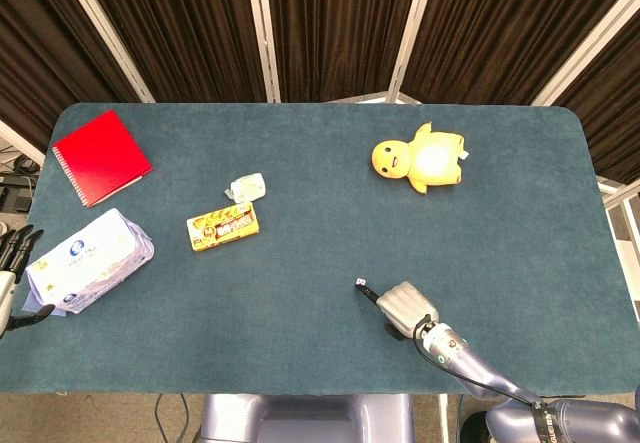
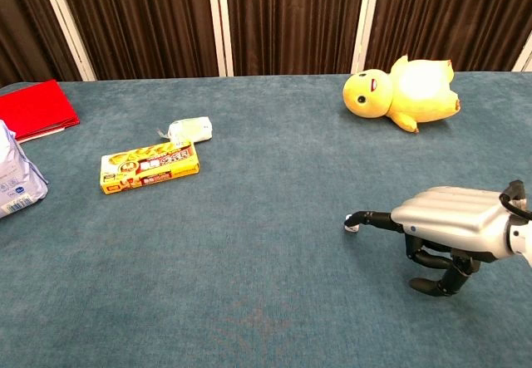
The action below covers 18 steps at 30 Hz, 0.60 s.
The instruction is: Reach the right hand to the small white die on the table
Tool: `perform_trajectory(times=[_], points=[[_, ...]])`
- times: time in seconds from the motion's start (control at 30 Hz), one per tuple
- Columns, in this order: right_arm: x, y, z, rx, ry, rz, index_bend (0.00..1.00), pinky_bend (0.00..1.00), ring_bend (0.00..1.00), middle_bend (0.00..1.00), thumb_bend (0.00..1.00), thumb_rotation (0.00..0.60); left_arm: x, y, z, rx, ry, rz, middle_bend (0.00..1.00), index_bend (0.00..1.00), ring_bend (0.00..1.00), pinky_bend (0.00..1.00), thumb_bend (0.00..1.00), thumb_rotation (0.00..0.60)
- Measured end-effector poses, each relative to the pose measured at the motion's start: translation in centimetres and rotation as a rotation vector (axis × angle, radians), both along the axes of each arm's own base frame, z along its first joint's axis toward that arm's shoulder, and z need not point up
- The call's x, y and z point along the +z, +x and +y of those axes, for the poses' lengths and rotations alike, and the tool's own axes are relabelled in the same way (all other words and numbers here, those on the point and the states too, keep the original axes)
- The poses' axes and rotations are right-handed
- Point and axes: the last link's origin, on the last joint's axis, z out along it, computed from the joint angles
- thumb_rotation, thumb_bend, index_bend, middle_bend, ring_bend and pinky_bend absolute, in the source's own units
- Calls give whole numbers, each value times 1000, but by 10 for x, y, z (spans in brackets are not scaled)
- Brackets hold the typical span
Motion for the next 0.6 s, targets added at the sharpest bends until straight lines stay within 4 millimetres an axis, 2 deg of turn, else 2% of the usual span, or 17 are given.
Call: perform_trajectory(times=[0.6], points=[[10, 2, 27, 50, 62, 15, 0, 1000, 911, 881, 430, 600, 0, 0, 0, 2, 0, 3, 0, 0, 0, 0, 0, 600]])
